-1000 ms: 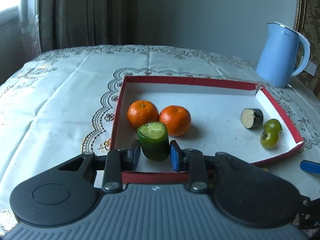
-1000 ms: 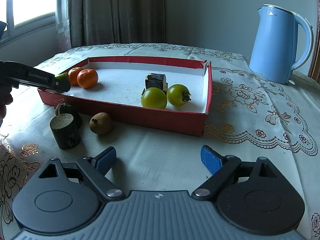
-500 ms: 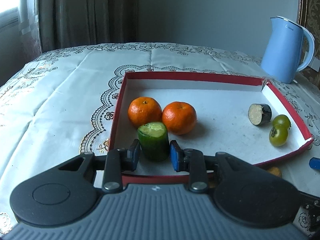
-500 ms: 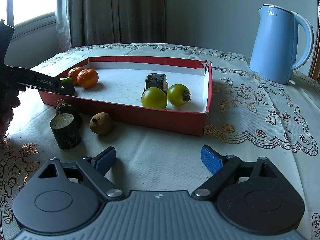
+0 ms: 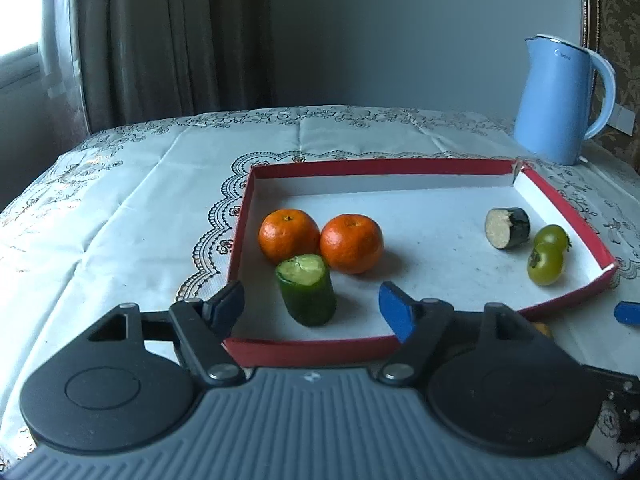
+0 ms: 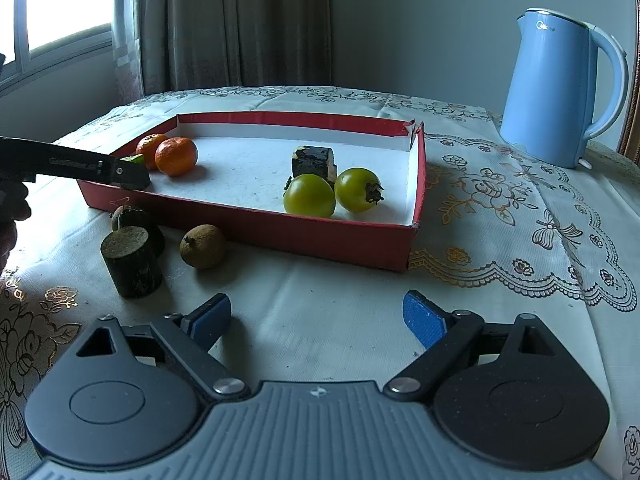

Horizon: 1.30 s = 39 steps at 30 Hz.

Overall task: Organize fruits
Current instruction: 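Lift the left gripper up and away from the tray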

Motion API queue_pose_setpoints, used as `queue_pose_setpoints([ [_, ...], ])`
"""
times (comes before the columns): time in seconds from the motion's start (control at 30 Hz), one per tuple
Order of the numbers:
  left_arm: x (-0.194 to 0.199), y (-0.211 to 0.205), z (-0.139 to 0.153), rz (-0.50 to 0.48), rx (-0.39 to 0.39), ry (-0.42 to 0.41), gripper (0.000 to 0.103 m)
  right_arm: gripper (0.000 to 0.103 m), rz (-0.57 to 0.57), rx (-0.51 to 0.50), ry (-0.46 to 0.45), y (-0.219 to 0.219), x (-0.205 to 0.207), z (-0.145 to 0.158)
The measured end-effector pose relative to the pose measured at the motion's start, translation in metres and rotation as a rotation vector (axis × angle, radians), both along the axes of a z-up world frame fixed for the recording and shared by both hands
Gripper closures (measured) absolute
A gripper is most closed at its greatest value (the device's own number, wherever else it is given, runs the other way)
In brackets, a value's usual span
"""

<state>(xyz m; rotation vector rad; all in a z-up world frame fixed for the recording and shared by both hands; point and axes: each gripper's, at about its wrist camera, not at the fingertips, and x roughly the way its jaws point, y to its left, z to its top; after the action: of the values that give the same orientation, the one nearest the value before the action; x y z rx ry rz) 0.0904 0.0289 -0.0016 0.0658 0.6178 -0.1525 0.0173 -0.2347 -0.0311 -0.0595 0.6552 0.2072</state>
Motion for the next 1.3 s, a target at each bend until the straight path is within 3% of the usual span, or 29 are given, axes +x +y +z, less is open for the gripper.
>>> queue_pose_setpoints([
  [0.13, -0.013, 0.003, 0.006, -0.002, -0.009, -0.02, 0.03, 0.009, 0.0, 0.0, 0.0, 0.0, 0.0, 0.0],
  [0.4, -0.051, 0.017, 0.019, 0.045, -0.03, -0.091, 0.019, 0.009, 0.0, 0.0, 0.0, 0.0, 0.0, 0.0],
  [0.77, -0.071, 0.023, 0.002, 0.076, -0.041, -0.035, 0.015, 0.009, 0.002, 0.0, 0.001, 0.0, 0.0, 0.0],
  [1.3, -0.061, 0.024, -0.023, 0.072, -0.049, 0.031, 0.012, 0.009, 0.002, -0.001, 0.001, 0.0, 0.0, 0.0],
])
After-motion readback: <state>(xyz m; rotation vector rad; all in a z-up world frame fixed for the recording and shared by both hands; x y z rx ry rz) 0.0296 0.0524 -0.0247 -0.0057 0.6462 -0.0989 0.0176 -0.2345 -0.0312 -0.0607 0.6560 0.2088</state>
